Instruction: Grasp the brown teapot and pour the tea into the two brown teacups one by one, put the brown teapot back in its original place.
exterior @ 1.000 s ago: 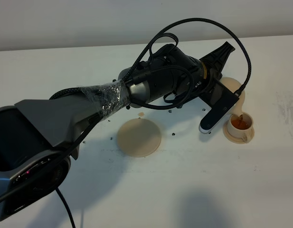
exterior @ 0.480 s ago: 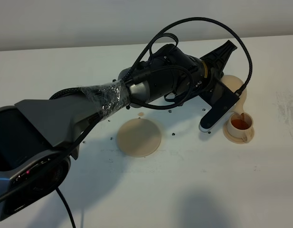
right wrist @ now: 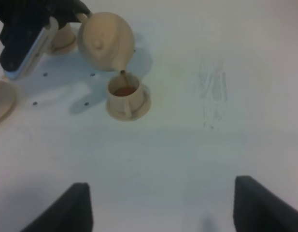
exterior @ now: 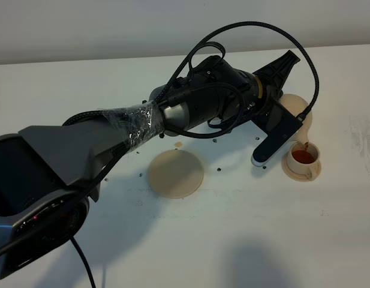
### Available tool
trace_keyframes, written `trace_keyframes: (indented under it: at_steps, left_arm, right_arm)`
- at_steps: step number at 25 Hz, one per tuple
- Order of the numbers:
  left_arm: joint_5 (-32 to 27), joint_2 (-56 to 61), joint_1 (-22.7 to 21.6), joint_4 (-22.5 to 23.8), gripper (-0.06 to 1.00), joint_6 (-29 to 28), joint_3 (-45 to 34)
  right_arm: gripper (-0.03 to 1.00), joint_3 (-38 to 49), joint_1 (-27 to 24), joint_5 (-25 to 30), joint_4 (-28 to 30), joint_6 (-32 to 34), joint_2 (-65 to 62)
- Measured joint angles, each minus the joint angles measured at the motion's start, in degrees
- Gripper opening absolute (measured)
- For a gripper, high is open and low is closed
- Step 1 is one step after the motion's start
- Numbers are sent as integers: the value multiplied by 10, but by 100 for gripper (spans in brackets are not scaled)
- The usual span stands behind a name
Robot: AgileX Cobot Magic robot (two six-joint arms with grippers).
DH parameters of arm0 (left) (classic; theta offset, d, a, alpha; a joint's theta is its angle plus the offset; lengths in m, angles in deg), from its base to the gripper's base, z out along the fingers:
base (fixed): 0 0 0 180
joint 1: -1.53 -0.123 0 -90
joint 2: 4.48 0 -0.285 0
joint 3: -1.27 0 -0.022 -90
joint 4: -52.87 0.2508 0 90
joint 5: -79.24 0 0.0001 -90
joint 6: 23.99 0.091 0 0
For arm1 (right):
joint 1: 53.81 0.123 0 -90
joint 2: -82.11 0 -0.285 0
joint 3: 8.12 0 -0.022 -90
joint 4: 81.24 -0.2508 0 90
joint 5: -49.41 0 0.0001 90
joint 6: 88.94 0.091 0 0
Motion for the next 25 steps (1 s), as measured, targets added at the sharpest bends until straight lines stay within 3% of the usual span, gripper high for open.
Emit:
trace_keyframes:
  at_steps: [25]
  left_arm:
    - [6, 0, 1, 9, 9, 16, 0]
  right_arm:
    - [59, 0, 0, 0, 0, 0, 0]
